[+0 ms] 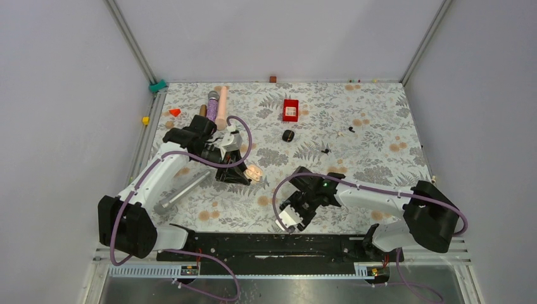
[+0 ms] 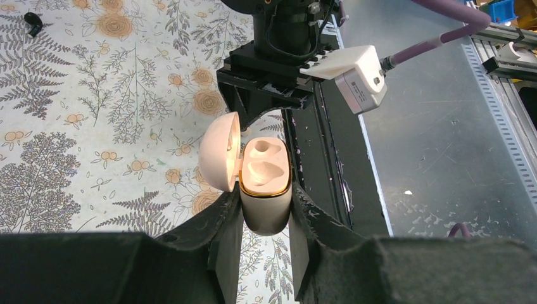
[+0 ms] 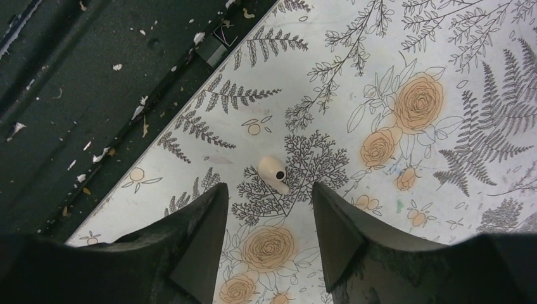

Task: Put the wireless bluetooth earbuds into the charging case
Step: Adjust the earbud at the center of the board.

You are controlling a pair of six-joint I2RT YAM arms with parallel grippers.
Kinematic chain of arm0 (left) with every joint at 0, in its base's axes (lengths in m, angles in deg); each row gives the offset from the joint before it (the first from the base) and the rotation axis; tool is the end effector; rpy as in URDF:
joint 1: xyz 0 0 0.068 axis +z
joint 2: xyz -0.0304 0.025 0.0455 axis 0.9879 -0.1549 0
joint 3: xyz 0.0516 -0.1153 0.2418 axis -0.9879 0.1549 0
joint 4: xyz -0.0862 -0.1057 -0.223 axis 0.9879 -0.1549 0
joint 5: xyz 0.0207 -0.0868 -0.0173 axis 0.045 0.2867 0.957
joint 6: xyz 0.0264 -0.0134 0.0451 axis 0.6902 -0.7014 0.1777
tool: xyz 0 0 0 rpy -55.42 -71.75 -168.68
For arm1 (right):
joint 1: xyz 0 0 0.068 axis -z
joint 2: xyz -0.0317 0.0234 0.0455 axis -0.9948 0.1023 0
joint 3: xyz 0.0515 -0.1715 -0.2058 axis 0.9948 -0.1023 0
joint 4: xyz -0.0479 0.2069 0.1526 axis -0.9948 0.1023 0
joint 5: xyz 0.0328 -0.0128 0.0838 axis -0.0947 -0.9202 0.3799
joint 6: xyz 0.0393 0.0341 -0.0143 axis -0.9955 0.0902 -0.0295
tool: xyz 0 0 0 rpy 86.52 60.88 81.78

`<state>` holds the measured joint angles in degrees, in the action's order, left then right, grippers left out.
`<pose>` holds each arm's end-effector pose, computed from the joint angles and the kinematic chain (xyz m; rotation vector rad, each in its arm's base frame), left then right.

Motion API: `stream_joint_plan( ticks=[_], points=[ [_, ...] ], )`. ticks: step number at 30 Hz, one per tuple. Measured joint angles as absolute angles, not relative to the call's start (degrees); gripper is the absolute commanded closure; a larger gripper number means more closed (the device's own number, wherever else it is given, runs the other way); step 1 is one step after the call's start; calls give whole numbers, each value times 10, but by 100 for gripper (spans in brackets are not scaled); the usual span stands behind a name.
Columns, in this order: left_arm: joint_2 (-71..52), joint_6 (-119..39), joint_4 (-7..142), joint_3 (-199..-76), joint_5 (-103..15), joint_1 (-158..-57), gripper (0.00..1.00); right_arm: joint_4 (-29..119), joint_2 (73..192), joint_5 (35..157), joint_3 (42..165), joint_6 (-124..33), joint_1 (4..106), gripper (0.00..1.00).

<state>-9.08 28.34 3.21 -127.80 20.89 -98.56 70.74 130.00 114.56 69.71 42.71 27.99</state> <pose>0.2069 -0.1009 0.2914 1.4449 1.5583 -1.3814 0.1251 0.2150 0.1789 -2.4339 0.7956 0.4532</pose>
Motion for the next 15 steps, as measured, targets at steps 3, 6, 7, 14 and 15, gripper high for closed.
stream_joint_plan(
  ticks=[3,6,7,14,15],
  points=[
    [-91,284,32,-1278,209,-986,100,699,1304,1143,697,400,276,42],
    [-91,284,32,-1278,209,-986,100,684,1304,1141,697,368,275,42],
    [-91,285,32,-1278,209,-986,100,679,1304,1140,697,353,274,42],
    [-91,286,32,-1278,209,-985,100,653,1296,1108,696,224,267,38],
    [-91,287,32,-1278,209,-985,100,648,1293,1102,695,207,265,38]
  ],
)
